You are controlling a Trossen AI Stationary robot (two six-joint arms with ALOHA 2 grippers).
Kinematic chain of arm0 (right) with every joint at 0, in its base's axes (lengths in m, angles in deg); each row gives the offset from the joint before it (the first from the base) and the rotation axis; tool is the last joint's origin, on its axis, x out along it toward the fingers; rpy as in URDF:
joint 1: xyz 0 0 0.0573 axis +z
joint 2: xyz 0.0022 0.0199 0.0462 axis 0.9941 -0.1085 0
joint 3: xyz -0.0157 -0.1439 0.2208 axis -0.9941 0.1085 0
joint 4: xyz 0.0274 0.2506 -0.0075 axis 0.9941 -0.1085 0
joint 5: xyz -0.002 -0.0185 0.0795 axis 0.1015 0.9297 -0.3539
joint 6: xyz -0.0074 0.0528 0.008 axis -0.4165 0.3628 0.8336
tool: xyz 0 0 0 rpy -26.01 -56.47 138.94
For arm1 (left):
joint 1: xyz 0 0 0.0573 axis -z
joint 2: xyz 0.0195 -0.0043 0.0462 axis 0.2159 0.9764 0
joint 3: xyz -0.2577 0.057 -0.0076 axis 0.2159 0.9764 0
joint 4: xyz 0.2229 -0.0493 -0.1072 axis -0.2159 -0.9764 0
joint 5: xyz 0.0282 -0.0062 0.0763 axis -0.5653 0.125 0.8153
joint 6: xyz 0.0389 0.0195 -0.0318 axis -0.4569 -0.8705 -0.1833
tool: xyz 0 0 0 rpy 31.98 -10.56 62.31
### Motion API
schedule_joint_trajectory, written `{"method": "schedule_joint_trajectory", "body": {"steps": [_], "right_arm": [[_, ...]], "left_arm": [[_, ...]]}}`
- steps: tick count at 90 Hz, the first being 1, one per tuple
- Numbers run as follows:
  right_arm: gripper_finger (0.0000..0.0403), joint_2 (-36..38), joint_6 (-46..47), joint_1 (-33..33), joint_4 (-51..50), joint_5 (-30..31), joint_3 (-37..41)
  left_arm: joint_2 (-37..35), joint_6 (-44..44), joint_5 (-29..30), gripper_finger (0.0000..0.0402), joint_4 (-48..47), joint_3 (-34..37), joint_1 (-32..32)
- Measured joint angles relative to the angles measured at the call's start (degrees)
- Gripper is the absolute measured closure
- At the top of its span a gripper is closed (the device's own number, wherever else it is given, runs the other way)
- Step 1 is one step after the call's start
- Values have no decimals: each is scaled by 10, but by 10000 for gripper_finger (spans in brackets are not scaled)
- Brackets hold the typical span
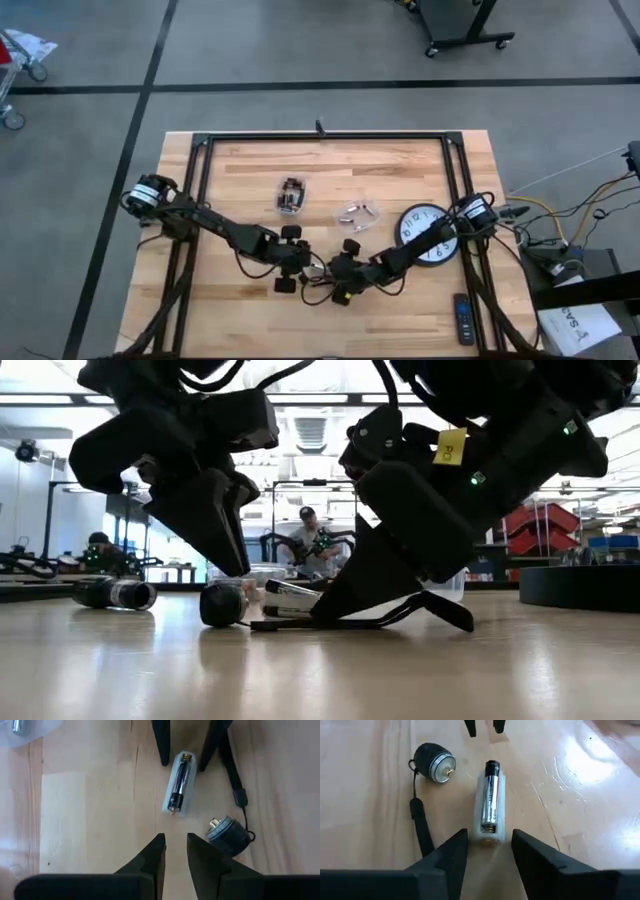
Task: Insert battery
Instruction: Insert the silver battery into the flashlight's battery compartment
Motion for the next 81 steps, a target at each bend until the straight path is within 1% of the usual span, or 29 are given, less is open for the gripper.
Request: {"method": "schedule_joint_trajectory", "body": {"steps": [21,51,81], "right_arm": [[294,0,-7,-5,2,1,0],[329,0,-6,-6,4,0,0],[321,0,-5,-5,4,-4,0]], "left_arm": [[0,3,0,342,4,2,0],[0,5,-1,342,35,4,0],[1,5,1,344,56,23,-2]]}}
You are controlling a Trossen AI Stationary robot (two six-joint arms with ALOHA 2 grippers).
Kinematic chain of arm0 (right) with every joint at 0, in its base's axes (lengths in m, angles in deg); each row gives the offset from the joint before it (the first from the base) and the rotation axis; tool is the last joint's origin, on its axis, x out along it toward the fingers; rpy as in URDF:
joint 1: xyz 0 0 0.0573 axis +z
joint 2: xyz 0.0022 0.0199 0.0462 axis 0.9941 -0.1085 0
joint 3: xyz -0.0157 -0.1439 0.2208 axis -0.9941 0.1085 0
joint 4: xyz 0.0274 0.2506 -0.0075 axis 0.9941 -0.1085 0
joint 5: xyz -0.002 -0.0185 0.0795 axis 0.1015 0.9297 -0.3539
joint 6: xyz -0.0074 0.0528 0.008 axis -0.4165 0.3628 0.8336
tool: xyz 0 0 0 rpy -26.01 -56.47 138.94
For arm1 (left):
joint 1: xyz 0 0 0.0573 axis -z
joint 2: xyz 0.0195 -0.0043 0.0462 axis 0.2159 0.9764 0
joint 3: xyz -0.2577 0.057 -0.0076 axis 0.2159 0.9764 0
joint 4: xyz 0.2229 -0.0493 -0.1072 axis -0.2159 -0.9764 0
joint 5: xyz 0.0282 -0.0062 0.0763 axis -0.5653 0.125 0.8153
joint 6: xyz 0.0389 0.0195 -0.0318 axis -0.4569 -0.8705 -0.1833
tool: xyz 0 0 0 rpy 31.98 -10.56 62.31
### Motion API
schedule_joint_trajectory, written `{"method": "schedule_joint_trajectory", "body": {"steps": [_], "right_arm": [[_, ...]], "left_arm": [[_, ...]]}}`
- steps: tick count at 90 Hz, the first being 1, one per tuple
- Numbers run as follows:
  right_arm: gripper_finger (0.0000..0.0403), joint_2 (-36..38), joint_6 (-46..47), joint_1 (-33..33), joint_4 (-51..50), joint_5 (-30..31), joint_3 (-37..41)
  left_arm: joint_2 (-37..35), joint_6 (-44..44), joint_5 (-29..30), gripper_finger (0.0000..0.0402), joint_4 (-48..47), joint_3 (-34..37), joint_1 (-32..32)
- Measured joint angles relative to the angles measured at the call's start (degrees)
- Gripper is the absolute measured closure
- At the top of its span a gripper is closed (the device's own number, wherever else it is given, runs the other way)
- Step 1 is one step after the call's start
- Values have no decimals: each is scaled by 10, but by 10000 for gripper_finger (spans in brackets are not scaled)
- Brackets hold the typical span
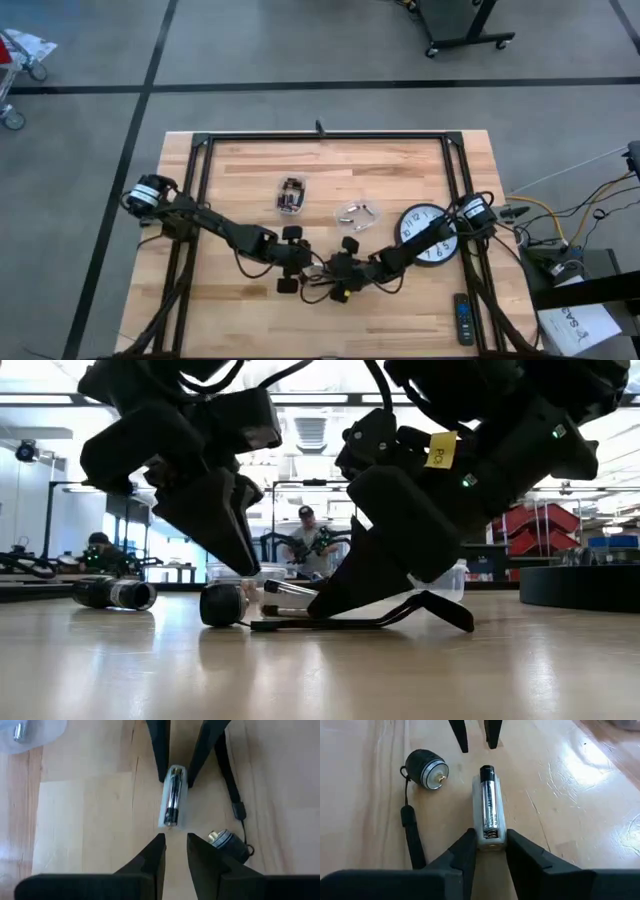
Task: Insert battery
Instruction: Insert the silver battery into the flashlight's battery compartment
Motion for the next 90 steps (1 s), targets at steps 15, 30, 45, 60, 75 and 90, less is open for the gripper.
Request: {"method": "schedule_joint_trajectory", "body": {"steps": [15,30,45,60,75,90], "right_arm": [[334,0,0,0,0,-3,0],[330,1,6,0,0,-11,0],[324,1,7,0,0,-12,0],[336,1,7,0,0,-13,0],[332,1,7,0,-2,-15,0],[325,2,7,0,-3,-15,0]], "left_arm": [[0,-2,4,370,53,17,-1],[0,-6,4,398,62,19,-1],[0,-11,4,399,62,19,-1],[8,-16,4,401,70,19,-2],[26,-18,-1,401,82,19,-2],[27,-18,-2,401,94,19,-2]]}}
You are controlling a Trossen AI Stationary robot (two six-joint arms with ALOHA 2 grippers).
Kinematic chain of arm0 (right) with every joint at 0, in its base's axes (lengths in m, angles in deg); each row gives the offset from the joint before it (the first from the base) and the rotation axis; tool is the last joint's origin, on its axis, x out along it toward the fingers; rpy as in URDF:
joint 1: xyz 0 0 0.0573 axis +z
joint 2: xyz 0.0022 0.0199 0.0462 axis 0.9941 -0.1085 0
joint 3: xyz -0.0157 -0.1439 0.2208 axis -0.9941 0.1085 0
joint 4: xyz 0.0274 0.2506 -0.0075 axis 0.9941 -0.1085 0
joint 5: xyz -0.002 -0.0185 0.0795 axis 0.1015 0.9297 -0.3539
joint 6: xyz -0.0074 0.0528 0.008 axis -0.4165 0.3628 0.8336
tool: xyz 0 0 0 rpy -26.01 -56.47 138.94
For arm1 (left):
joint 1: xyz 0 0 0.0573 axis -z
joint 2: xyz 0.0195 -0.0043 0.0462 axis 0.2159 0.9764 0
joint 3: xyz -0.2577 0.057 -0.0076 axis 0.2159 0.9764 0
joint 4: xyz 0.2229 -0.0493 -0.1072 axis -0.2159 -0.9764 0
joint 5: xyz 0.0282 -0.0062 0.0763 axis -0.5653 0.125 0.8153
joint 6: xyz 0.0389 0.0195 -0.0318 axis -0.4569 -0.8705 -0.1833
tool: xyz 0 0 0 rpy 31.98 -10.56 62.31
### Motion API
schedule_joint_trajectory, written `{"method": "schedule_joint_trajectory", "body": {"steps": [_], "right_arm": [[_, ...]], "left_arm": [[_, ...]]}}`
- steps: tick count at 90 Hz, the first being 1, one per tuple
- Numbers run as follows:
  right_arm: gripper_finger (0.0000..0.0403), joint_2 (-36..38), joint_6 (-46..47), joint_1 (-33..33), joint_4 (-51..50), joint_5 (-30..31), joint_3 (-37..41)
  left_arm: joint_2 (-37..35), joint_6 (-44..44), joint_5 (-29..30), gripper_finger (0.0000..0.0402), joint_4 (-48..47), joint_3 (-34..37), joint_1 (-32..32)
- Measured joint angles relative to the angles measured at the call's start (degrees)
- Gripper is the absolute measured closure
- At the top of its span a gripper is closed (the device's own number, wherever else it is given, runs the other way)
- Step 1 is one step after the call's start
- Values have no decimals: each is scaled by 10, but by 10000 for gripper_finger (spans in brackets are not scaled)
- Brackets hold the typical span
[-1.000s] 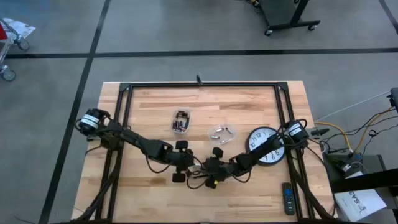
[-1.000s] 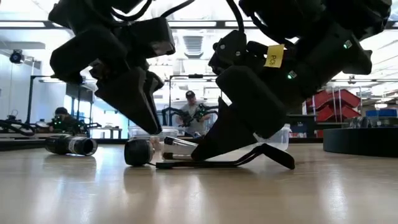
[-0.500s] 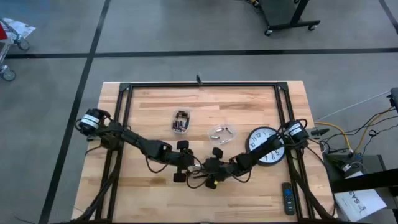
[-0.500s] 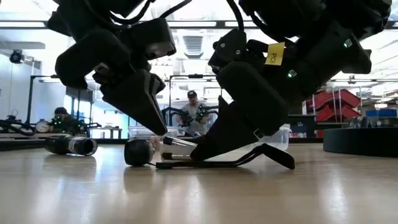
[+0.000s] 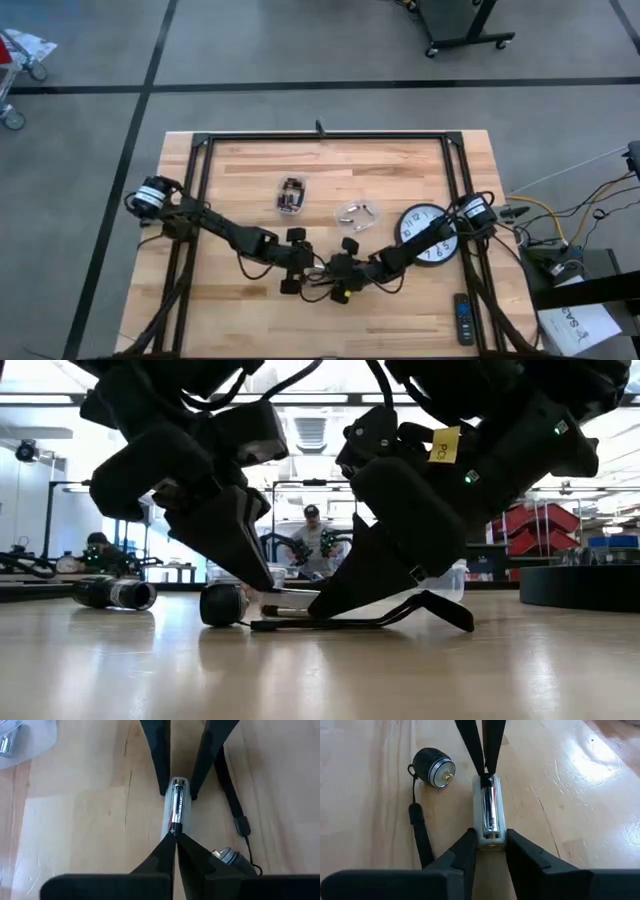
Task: Insert battery
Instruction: Insert the silver battery into the flashlight's battery compartment
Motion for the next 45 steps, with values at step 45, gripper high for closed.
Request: {"method": "schedule_joint_trajectory", "body": {"steps": [45], "right_arm": [[325,0,-1,-1,-1,-11,0]], "left_arm": [[11,-3,-18,401,22,0,-1]]}}
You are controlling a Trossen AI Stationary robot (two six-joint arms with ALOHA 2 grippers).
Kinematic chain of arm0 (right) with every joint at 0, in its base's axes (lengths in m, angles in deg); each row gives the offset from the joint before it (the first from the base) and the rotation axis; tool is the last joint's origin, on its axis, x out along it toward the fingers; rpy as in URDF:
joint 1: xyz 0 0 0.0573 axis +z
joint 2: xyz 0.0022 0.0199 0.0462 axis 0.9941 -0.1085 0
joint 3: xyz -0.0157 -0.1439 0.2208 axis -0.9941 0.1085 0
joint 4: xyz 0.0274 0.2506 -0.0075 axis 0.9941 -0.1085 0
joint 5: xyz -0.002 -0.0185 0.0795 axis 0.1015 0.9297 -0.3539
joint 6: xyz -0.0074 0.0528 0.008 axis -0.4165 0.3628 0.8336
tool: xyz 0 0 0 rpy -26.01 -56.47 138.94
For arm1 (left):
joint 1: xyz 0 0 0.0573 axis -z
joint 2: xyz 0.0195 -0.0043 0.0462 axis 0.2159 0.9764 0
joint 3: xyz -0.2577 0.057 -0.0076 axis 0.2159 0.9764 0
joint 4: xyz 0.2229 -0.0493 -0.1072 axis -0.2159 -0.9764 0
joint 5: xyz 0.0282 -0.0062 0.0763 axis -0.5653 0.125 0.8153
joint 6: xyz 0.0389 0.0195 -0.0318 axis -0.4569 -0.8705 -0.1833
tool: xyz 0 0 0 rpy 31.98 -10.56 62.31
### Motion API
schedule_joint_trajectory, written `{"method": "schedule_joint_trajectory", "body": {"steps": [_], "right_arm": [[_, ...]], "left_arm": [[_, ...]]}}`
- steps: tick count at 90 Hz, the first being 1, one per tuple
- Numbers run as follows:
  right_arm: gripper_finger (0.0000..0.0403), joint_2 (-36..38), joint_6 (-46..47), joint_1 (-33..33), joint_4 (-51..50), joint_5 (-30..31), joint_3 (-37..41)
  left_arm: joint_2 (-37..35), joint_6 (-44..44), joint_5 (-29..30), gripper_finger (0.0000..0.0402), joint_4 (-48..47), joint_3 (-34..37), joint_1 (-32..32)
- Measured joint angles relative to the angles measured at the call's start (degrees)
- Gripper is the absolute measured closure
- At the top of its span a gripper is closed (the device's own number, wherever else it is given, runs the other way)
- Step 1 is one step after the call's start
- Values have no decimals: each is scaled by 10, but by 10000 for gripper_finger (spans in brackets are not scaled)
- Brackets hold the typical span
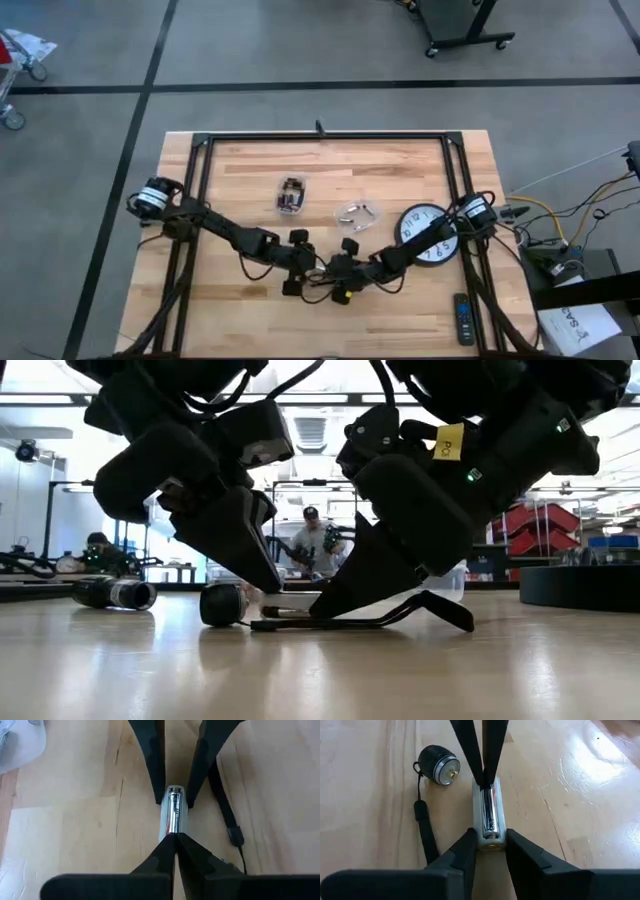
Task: Insert battery
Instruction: Insert the silver battery into the flashlight's battery compartment
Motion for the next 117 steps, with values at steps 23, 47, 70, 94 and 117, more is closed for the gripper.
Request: {"method": "schedule_joint_trajectory", "body": {"steps": [23,47,70,94,117], "right_arm": [[333,0,0,-1,1,-2,0],[324,0,0,0,0,-2,0],[331,0,0,0,0,-4,0],[324,-1,0,0,0,-4,0],[331,-1,0,0,0,-5,0]], "left_arm": [[-39,-12,-3,401,1,-4,0],[-20,-31,3,398,67,-3,0],[26,-44,4,398,110,-3,-2],[42,-42,6,397,114,-3,-4],[46,-36,3,397,115,-3,-7]]}}
